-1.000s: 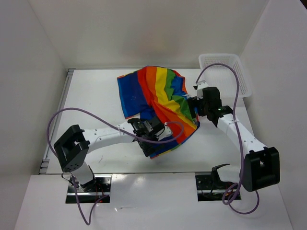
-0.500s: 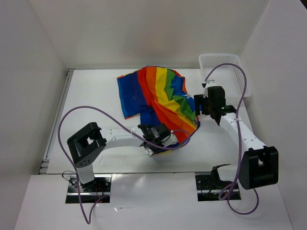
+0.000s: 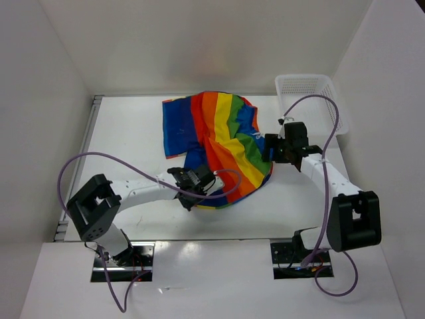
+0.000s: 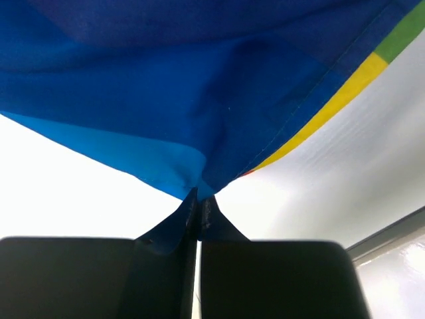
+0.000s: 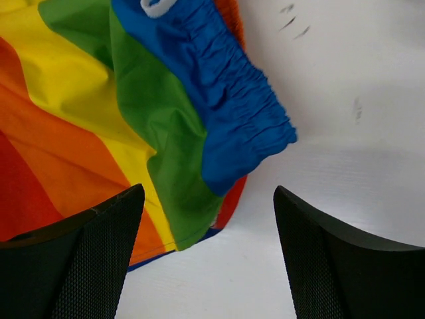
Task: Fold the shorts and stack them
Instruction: Flatten the shorts out
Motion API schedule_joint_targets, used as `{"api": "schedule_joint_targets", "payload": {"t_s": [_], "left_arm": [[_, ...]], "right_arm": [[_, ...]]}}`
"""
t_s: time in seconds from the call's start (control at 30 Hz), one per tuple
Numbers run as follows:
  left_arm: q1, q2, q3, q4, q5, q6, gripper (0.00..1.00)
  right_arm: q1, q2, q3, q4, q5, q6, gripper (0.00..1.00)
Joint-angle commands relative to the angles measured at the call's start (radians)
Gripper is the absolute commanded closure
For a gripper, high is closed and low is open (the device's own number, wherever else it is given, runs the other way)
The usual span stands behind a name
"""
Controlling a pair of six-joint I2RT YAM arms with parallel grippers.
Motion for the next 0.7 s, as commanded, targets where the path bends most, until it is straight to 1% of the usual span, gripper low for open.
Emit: {"api": "schedule_joint_targets", "payload": {"t_s": [0.0, 0.1, 0.17, 0.27, 0.3, 0.37, 0.43, 0.47, 0.53, 0.57, 0.67], "left_arm": [[-0.009, -0.011, 0.010, -0.032, -0.008, 0.003, 0.99], [-0.009, -0.011, 0.010, -0.023, -0.057, 0.003, 0.99], [0.000, -0.011, -0.014, -0.023, -0.082, 0.003, 0.99], [0.057, -0.020, -0.059, -0.023, -0.128, 0.003, 0.99], [0.080, -0.032, -0.100, -0.009, -0.163, 0.003, 0.99], [0.089, -0.047, -0.132, 0.000, -0.177, 0.003, 0.99], [0.089, -0.057, -0.141, 0.000, -0.177, 0.003, 0.99], [0.089, -0.057, -0.126, 0.000, -0.159, 0.003, 0.99], [0.089, -0.046, -0.094, 0.000, -0.137, 0.003, 0.99], [0.089, -0.032, -0.062, 0.000, -0.137, 0.003, 0.99], [0.089, -0.011, -0.028, 0.009, -0.137, 0.003, 0.99]], "right_arm": [[-0.003, 0.038, -0.020, 0.063, -0.080, 0.134, 0.17], [-0.003, 0.064, -0.020, 0.072, -0.056, 0.200, 0.18], [-0.003, 0.075, -0.029, 0.082, 0.011, 0.239, 0.20], [-0.003, 0.095, -0.029, 0.082, 0.076, 0.274, 0.21], [-0.003, 0.110, -0.029, 0.091, 0.085, 0.274, 0.21], [-0.003, 0.141, -0.029, 0.117, 0.085, 0.285, 0.21], [-0.003, 0.167, -0.029, 0.137, 0.043, 0.297, 0.21], [-0.003, 0.181, -0.018, 0.160, 0.030, 0.297, 0.21], [-0.003, 0.222, -0.009, 0.160, -0.002, 0.297, 0.25], [-0.003, 0.233, -0.009, 0.160, -0.002, 0.308, 0.25], [-0.003, 0.255, -0.009, 0.160, -0.027, 0.326, 0.25]]}}
